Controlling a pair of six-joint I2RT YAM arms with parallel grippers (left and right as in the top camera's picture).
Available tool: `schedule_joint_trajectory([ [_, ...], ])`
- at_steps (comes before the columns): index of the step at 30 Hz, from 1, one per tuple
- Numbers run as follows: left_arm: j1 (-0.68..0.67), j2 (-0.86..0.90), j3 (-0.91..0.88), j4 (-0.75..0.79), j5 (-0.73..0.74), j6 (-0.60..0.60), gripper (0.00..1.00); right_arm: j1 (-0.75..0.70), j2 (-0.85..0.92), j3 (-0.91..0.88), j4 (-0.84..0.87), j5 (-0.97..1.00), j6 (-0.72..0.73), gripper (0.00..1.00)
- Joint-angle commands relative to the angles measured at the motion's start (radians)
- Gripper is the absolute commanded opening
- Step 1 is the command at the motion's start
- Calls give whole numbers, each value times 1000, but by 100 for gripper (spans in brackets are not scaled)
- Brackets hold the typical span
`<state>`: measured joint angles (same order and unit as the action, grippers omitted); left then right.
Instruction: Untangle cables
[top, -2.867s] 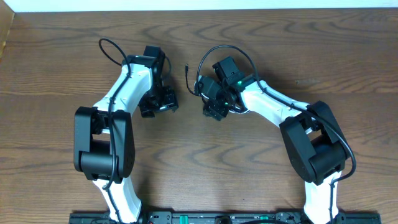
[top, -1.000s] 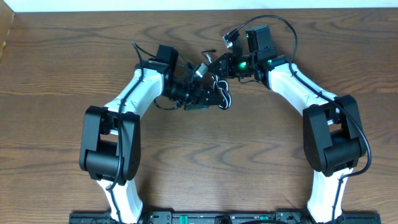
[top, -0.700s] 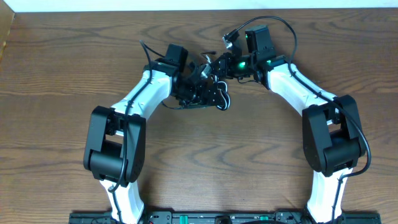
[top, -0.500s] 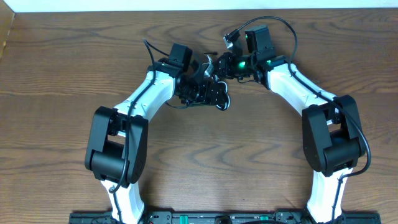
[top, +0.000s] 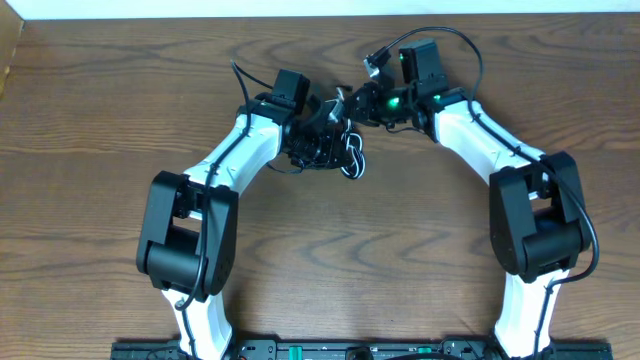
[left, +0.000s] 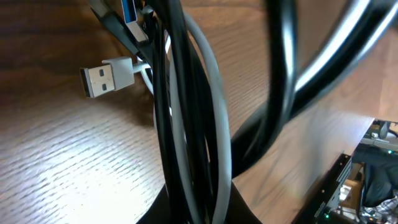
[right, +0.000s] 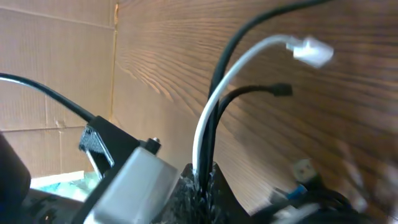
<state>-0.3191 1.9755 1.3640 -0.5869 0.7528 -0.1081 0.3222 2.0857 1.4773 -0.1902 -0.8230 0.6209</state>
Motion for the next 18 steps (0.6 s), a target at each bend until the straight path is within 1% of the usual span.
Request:
schedule_joint_trajectory([
  [1,40,-16,-6,-21,-12,-2,8,-52,-19,18,-21,-29,-20,1],
  [8,66,-16,-6,-25,3,-2,7,-68,-19,15,-127,-14,-116,1],
  [14,67,-16,-6,-20,101,-1,7,-66,-19,13,-239,36,-186,1],
  [18,68,-16,-6,-22,104,8,7,-66,-19,13,-235,41,-188,1],
])
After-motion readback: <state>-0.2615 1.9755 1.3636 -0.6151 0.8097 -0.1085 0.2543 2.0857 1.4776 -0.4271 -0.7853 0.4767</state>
